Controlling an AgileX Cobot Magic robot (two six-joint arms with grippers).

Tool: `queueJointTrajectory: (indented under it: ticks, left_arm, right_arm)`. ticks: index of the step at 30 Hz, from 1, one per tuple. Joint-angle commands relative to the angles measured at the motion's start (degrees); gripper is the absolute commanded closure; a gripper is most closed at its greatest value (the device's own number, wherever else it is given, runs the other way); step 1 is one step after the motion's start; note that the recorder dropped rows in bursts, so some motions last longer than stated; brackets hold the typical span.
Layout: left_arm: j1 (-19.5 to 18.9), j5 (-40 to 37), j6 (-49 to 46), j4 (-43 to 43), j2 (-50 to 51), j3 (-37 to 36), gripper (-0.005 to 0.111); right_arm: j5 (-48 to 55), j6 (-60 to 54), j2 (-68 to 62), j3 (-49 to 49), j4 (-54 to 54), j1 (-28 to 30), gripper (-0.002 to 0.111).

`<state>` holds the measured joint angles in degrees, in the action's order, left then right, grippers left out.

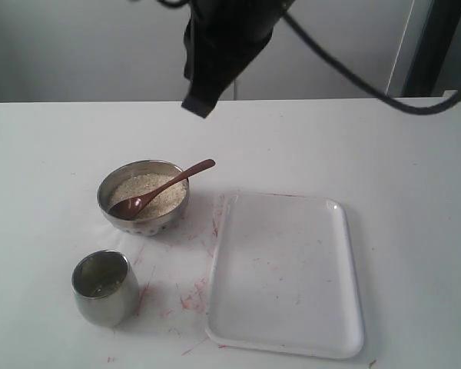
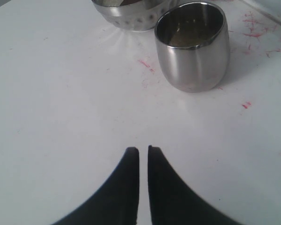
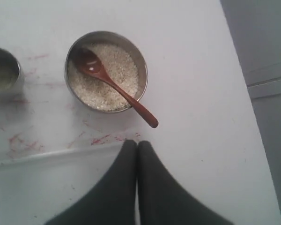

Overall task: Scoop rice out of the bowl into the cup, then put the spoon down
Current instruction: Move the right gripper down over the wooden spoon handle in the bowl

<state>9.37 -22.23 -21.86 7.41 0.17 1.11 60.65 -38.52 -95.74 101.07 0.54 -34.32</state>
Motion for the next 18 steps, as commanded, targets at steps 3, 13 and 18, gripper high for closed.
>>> queueJointTrajectory:
  ticks: [3, 13, 18]
  left_arm:
    - [0.29, -1.41, -0.03, 0.65, -0.17, -0.41, 0.092]
    - [0.29, -1.41, -0.03, 0.65, -0.17, -0.41, 0.092]
    - [0.29, -1.41, -0.03, 0.65, -0.17, -0.41, 0.092]
  right_arm:
    - [-1.83, -12.39, -5.42, 0.49, -3.56, -0.59, 0.108]
    - [-6.03, -13.07, -12.61, 0.49, -5.48, -0.59, 0.108]
    - [-6.14, -14.46, -16.26, 0.49, -6.57, -0.59, 0.108]
